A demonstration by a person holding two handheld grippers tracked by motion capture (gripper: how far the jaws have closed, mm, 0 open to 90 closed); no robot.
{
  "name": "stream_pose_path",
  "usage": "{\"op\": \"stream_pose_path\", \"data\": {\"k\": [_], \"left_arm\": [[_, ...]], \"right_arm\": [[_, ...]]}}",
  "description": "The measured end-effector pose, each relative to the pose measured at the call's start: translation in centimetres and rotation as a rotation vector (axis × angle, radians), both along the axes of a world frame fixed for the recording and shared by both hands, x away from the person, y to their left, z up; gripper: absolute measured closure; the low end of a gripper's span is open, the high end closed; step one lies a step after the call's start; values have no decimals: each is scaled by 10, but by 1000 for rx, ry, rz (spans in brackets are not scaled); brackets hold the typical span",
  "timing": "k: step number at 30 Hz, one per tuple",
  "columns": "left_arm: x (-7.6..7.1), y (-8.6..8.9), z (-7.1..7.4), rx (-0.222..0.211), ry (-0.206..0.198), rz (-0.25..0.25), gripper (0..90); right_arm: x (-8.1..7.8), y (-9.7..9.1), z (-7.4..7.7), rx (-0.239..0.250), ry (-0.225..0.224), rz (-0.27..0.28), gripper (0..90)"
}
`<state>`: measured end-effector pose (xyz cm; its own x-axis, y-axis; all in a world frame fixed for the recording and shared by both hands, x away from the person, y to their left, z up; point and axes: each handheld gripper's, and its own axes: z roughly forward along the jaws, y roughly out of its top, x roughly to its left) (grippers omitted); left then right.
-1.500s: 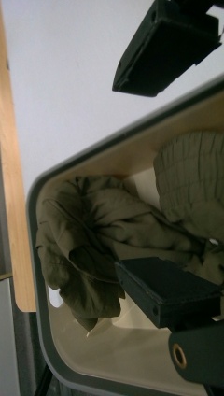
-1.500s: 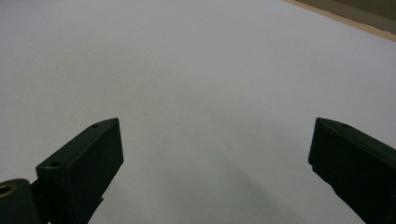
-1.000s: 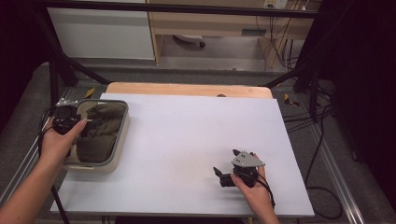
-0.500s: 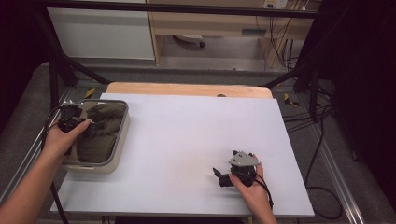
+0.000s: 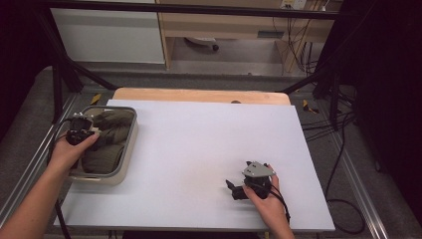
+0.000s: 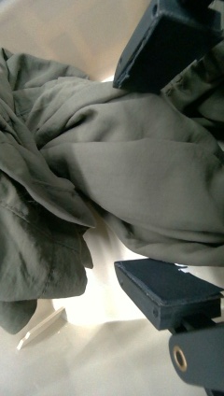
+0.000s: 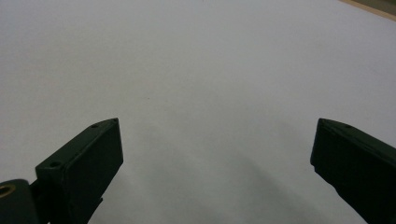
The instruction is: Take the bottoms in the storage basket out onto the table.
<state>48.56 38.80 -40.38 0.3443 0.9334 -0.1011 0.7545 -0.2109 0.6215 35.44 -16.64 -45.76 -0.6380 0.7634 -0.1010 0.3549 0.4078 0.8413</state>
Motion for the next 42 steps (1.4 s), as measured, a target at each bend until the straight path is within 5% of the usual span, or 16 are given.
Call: {"op": "stream_pose_path", "data": {"k": [22,28,32,36,37,39,40,42], "left_arm": [[11,-8,-14,46,18,-15,95],[13,-12,-16,79,32,-16,170],[13,-15,-17,98,32,-33,349],[12,-17,-17,108,28,-46,432],[11,-18,-15,111,20,-60,528],[10,-19,-15,111,14,-67,575],[9,-18,-11,118,3,-77,685],[8,-18,-10,114,-4,-85,713]], "right_arm": [[2,-2,1,-11,-6,24,33],[2,1,0,-20,-8,37,37],[3,-1,0,-25,-1,26,37],[3,-3,0,-23,3,20,37],[2,-3,0,-25,0,23,37],[2,-2,0,-26,-1,24,37],[3,-2,0,-33,0,27,37],[3,-1,0,-33,2,26,37]]}}
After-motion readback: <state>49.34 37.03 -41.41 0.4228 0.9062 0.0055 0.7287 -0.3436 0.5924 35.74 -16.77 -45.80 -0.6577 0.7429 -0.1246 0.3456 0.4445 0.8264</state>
